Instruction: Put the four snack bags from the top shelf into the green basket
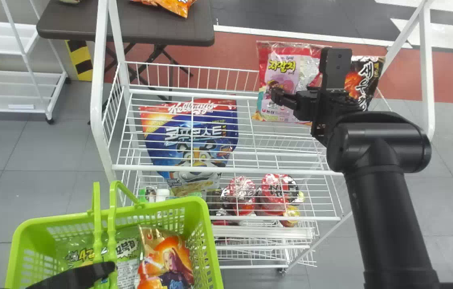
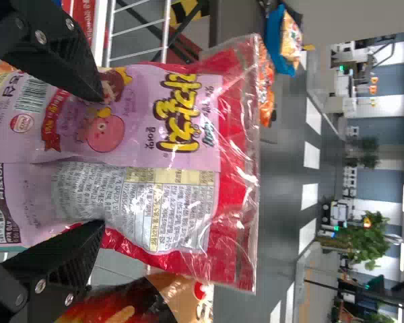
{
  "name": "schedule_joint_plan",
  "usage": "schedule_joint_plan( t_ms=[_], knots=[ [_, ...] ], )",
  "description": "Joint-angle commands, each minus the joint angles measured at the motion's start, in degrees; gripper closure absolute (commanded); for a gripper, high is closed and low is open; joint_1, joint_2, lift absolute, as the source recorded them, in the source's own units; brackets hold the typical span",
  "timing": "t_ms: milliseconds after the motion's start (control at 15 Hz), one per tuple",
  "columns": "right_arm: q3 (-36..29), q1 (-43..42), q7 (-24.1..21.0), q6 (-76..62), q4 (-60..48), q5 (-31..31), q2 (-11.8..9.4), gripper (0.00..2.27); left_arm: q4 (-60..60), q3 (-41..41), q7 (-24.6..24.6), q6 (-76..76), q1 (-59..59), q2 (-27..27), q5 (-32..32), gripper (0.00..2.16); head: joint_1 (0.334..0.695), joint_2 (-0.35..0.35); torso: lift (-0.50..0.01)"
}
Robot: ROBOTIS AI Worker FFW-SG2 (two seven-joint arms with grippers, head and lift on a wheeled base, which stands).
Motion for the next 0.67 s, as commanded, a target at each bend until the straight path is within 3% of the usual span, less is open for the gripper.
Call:
schedule_joint_plan(
  t_ms=[0,67,200,600],
  knots=[
    [0.2,-0.2,0.0,0.2,1.1,-0.2,0.0,1.65,0.3,0.2,-0.7,0.2,-0.1,0.0,0.0,2.13,0.695,-0.141,0.0],
    [0.2,0.2,-0.5,0.4,0.7,-0.2,0.3,2.14,0.5,0.2,-0.7,0.2,-0.2,0.0,0.0,2.13,0.695,-0.139,0.0],
    [0.0,1.5,-1.0,0.4,-1.1,-0.2,0.5,2.25,0.6,0.2,-0.7,0.2,-0.2,0.0,0.0,2.13,0.695,-0.136,0.0],
    [-0.8,8.0,-0.6,1.3,-11.4,-2.5,0.4,2.25,0.6,0.3,-0.7,0.2,-0.1,0.0,0.0,2.13,0.695,-0.137,0.0]
  ],
)
